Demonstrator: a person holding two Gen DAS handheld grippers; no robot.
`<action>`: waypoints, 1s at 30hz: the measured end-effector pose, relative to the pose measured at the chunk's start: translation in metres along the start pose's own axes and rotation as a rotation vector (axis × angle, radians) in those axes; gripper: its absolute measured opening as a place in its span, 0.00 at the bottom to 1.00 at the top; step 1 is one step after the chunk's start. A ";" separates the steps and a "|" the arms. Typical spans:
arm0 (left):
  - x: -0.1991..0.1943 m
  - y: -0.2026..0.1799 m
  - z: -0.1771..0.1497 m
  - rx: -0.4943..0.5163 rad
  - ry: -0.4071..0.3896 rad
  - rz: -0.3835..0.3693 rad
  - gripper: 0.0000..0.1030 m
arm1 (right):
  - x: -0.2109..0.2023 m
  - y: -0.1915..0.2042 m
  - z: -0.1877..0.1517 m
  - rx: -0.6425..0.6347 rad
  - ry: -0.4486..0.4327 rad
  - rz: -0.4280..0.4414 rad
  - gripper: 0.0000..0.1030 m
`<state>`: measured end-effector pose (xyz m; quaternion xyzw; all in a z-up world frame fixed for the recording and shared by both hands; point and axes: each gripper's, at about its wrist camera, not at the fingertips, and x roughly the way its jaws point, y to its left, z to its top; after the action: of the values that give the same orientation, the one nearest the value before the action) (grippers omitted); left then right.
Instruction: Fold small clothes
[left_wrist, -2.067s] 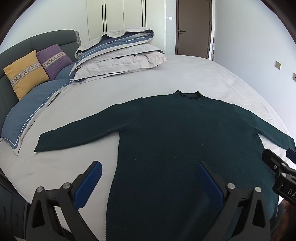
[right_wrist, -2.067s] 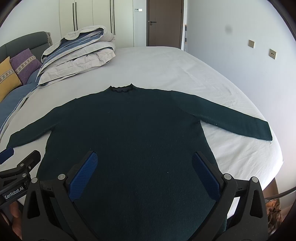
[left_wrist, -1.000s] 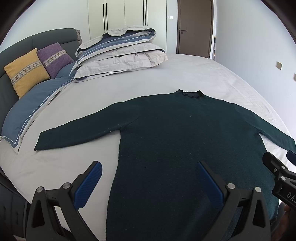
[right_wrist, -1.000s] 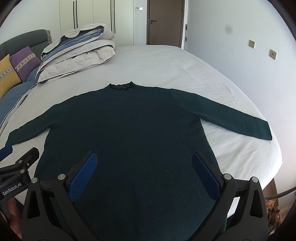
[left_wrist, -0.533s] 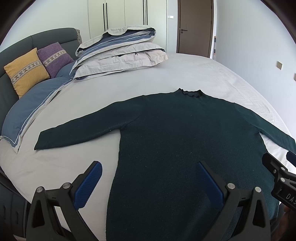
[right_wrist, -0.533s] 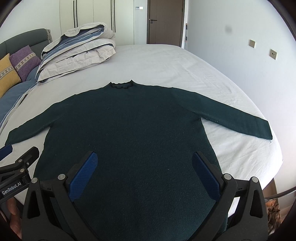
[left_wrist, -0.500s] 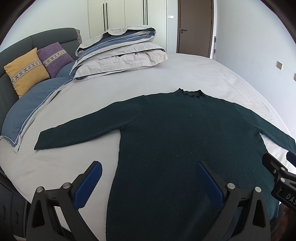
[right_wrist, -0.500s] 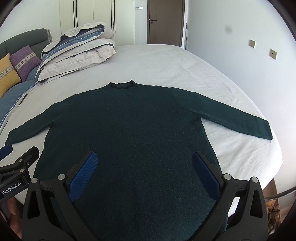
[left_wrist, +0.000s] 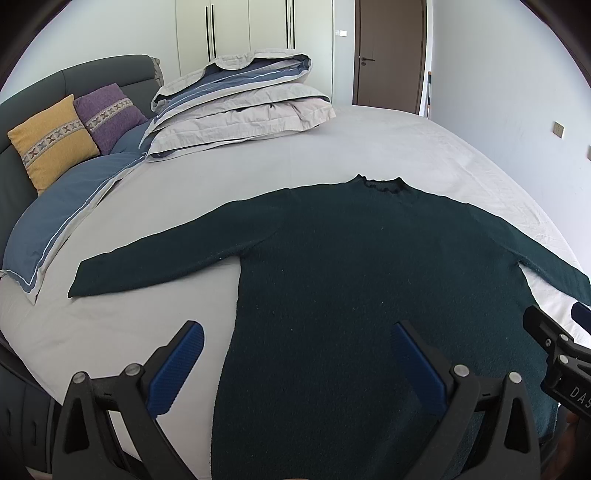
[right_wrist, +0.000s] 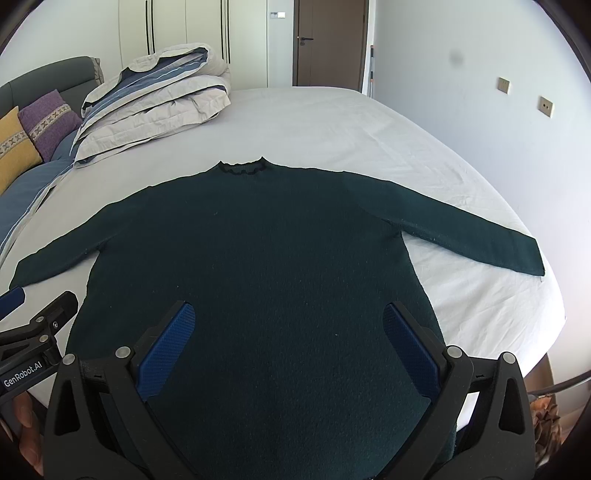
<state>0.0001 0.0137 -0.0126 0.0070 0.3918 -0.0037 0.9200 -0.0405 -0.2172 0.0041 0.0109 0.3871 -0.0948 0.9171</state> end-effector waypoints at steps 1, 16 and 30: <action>0.000 0.000 0.000 -0.001 0.000 0.000 1.00 | 0.001 0.000 -0.001 0.000 0.001 0.000 1.00; 0.009 -0.001 -0.009 0.001 0.018 0.011 1.00 | 0.010 -0.009 -0.003 0.028 0.020 0.006 1.00; 0.048 -0.002 0.000 -0.118 0.125 -0.252 1.00 | 0.059 -0.272 -0.011 0.670 -0.044 0.136 1.00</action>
<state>0.0330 0.0115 -0.0471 -0.0963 0.4455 -0.0958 0.8849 -0.0578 -0.4928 -0.0308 0.3352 0.3130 -0.1552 0.8750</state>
